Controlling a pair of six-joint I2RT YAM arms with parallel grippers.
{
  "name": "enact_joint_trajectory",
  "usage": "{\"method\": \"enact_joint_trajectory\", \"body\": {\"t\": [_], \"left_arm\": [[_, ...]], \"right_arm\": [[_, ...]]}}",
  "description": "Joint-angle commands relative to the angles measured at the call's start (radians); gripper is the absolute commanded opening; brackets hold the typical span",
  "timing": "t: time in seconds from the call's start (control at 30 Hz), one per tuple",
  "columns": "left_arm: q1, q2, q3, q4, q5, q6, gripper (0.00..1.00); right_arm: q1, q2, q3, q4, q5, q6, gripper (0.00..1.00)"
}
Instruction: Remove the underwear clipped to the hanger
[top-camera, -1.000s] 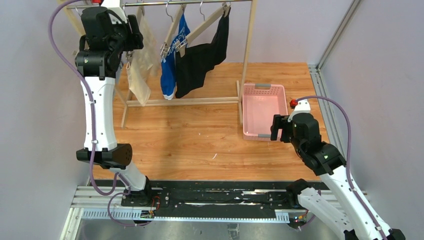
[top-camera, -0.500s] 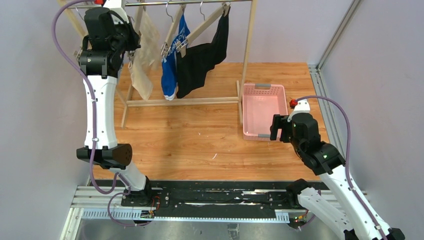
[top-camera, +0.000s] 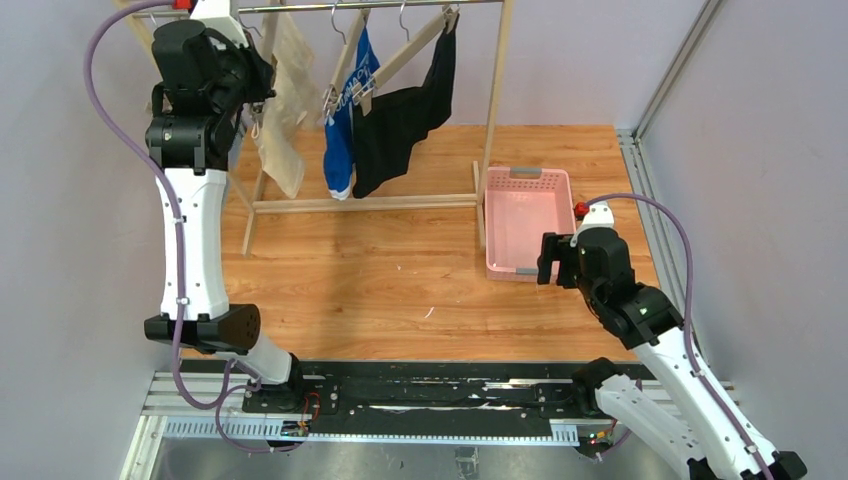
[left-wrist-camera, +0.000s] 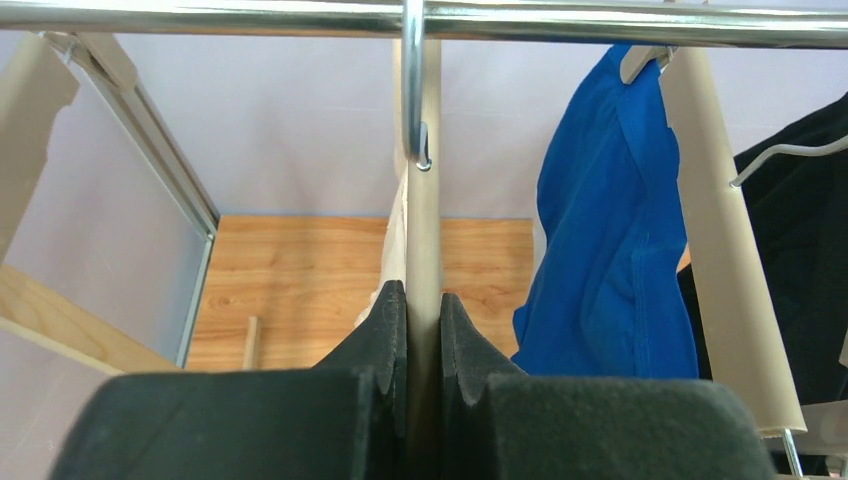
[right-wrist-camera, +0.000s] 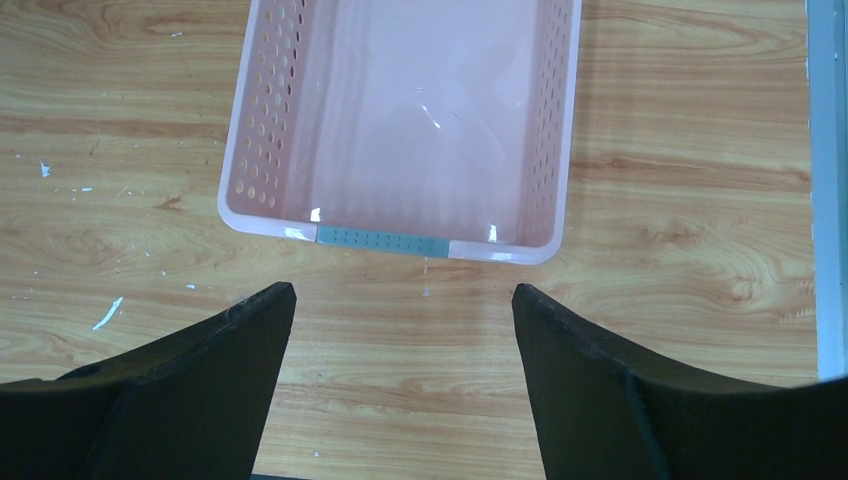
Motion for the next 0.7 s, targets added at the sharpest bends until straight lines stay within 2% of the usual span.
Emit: {"method": "enact_joint_trajectory", "body": {"t": [0.0,0.2,0.47,0.57,0.67], "left_arm": [[0.005,-0.061,-0.027,0.098,0.0,0.005,0.0],[0.004,-0.126,-0.126,0.113,0.01,0.008,0.0],[0.005,-0.244,-0.351,0.129,-0.017,0.028,0.0],[0.005,-0.285,-0.428,0.088,-0.023,0.03,0.0],[0.004,-0.382,-0.584,0.079,0.012,0.025,0.0]], "right_arm": [[0.024,0.008,-0.004,0.029,-0.009,0.008,0.82],[0.024,0.017,-0.003,0.039,-0.014,0.005,0.82],[0.024,0.038,-0.004,0.052,-0.029,0.008,0.82],[0.024,0.044,-0.004,0.056,-0.036,0.005,0.82],[0.023,0.05,-0.005,0.066,-0.041,-0.004,0.82]]}}
